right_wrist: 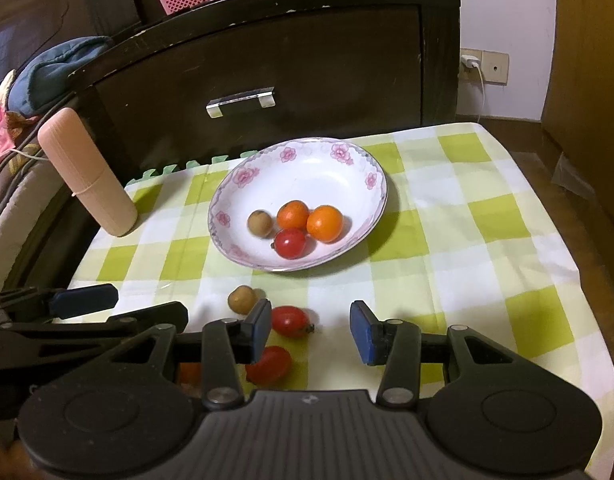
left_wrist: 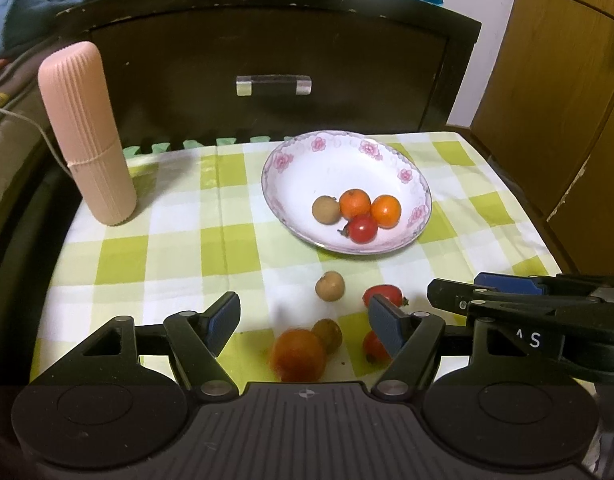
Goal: Organize fruits
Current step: 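Move both tools back toward the loose fruit on the cloth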
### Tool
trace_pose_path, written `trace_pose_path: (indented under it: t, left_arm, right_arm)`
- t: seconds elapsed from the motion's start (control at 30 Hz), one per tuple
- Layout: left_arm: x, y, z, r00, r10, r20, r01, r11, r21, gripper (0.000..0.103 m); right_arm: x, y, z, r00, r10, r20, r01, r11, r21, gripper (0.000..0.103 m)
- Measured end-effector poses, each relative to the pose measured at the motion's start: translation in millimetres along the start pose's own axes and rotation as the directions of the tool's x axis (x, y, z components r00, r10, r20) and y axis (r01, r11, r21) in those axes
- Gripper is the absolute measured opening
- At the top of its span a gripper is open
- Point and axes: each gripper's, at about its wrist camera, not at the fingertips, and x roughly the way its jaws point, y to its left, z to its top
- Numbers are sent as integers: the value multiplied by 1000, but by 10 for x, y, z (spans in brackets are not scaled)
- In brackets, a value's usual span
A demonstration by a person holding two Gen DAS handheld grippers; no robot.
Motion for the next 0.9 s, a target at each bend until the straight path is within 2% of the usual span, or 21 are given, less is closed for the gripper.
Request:
trace_pose_path:
  t: [0.6, 0.9]
  left_arm:
    - [-83, 61, -164, 999, 14, -37, -15, 1000, -4, 77]
    - [-95, 154, -263, 998, 14, -69, -15, 1000, -20, 80]
  right_arm:
    - [-26, 77, -134, 999, 13, -44, -14, 1000, -6, 41]
    - [33, 146, -216, 997, 32, -76, -35, 999, -29, 41]
